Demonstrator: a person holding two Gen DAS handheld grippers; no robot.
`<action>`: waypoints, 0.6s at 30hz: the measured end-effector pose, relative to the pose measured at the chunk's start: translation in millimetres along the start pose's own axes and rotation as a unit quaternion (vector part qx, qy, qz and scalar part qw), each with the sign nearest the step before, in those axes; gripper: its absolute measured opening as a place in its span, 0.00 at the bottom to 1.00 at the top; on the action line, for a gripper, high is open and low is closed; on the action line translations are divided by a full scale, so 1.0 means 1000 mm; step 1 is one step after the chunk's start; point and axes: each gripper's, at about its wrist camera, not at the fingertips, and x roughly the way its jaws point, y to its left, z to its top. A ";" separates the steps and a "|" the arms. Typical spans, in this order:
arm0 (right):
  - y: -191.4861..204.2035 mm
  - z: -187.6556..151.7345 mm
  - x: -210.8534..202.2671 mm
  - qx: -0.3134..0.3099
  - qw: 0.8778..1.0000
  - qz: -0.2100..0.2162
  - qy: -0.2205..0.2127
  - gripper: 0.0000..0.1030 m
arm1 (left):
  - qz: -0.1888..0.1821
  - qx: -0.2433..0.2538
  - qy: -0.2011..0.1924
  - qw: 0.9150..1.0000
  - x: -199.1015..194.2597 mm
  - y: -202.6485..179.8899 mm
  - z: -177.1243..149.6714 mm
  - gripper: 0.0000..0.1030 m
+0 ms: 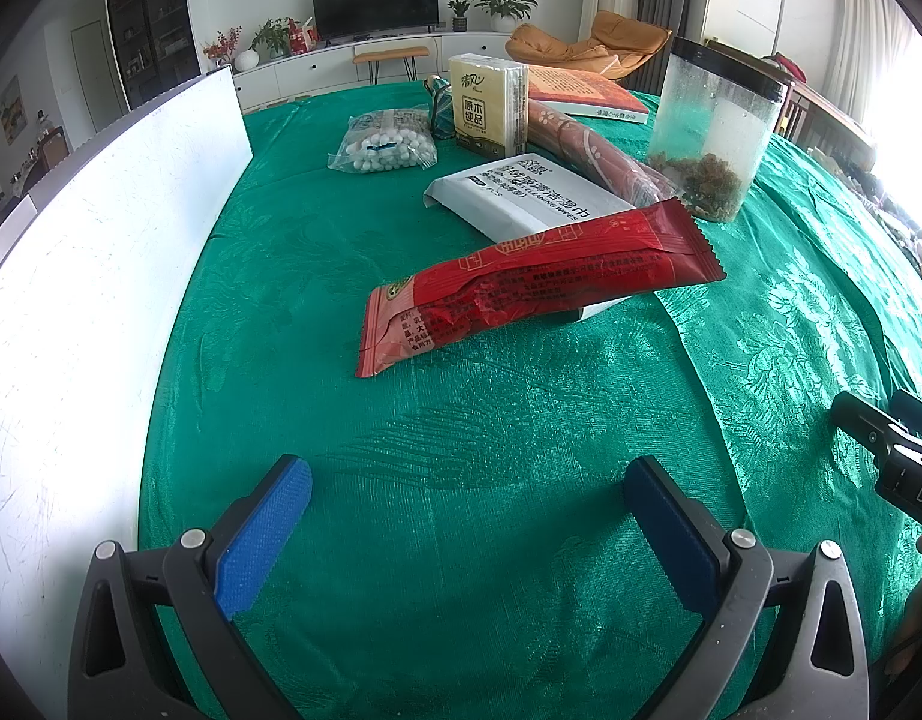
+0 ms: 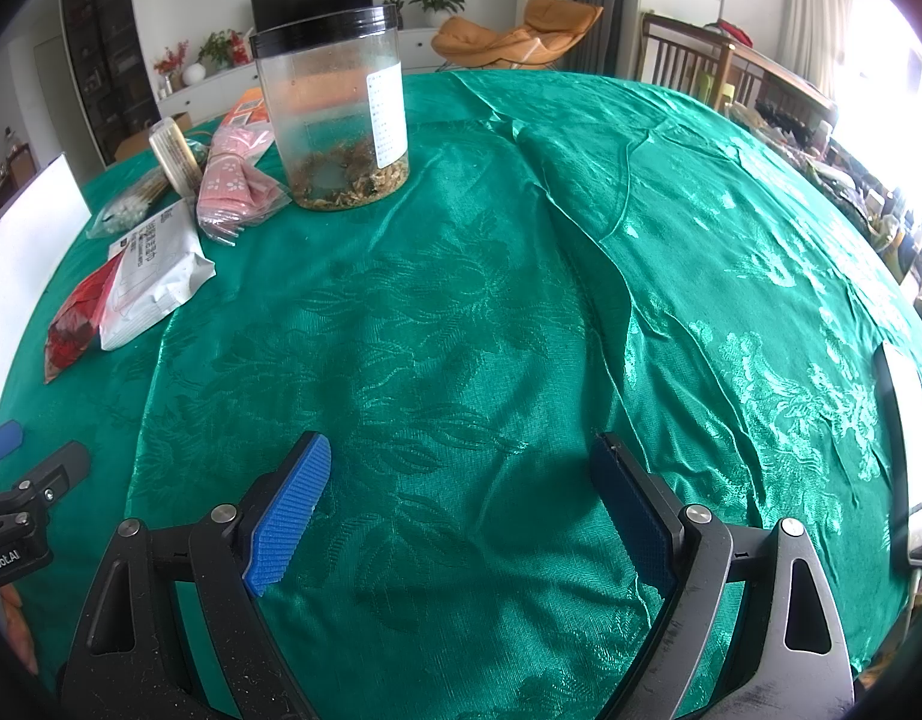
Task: Organize soft objects
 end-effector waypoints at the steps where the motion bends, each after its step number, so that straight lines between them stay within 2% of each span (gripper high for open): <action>1: 0.000 0.000 0.000 0.000 1.000 0.000 0.000 0.87 | 0.001 -0.001 0.001 1.000 -0.001 -0.001 0.000 1.00; 4: 0.000 0.000 0.000 0.000 1.000 0.000 0.000 0.87 | 0.007 -0.022 0.018 1.000 0.004 0.004 0.012 1.00; 6: 0.000 0.000 0.000 0.000 1.000 0.000 0.000 0.87 | -0.002 -0.076 0.018 0.997 0.007 0.018 0.024 1.00; 9: 0.000 0.000 0.000 0.000 1.000 0.000 0.000 0.87 | -0.002 -0.181 -0.018 0.983 0.001 0.050 0.035 1.00; 11: 0.000 0.000 0.000 0.000 1.000 0.000 0.000 0.88 | 0.002 -0.223 -0.017 0.975 0.000 0.064 0.034 1.00; 12: 0.000 0.000 0.000 0.000 1.000 0.000 0.000 0.88 | -0.004 -0.227 -0.009 0.974 0.001 0.067 0.032 1.00; 14: 0.000 0.000 0.000 0.000 1.000 0.000 0.000 0.88 | -0.006 -0.206 0.005 0.978 0.001 0.064 0.025 1.00; 18: 0.000 -0.001 0.000 -0.001 1.000 0.001 0.000 0.88 | 0.025 -0.111 0.008 0.994 -0.004 0.041 0.004 1.00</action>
